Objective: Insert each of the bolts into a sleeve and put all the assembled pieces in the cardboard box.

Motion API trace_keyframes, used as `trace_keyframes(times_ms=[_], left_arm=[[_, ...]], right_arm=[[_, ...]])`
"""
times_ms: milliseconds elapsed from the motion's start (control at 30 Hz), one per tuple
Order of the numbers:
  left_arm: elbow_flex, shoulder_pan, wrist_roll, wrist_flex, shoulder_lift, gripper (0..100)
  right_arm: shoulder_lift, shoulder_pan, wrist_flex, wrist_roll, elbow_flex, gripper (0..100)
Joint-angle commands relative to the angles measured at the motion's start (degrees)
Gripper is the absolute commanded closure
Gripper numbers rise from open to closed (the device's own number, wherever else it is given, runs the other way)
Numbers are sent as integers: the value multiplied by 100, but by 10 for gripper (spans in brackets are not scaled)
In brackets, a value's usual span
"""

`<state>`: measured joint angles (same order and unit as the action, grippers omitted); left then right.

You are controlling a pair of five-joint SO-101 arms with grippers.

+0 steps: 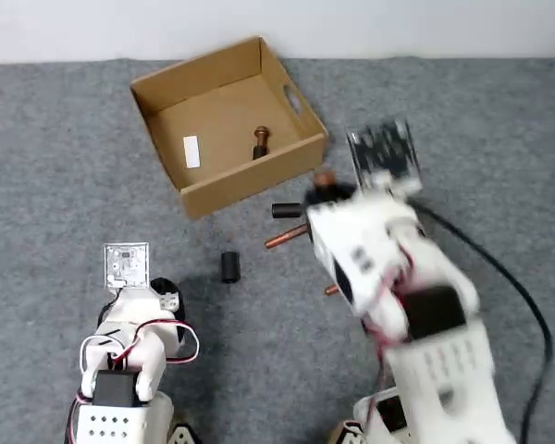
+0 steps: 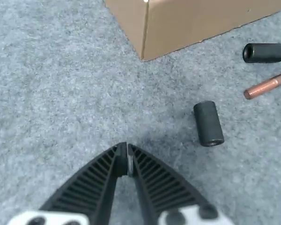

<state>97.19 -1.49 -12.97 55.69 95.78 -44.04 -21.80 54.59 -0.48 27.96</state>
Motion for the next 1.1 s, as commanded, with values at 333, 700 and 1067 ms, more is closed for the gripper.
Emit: trace_keyframes(times_ms=[333,700,1067], left_arm=[[-31,0,0,-44,18,995],[-31,0,-615,-44,9,995],[-31,0,-615,-70,9,995]], right_arm=[[4505,57,-3064,360,-2857,991],[7644,224,-3371,1204,-5345,991],[8954,444,-2299,1257,-6470,990]])
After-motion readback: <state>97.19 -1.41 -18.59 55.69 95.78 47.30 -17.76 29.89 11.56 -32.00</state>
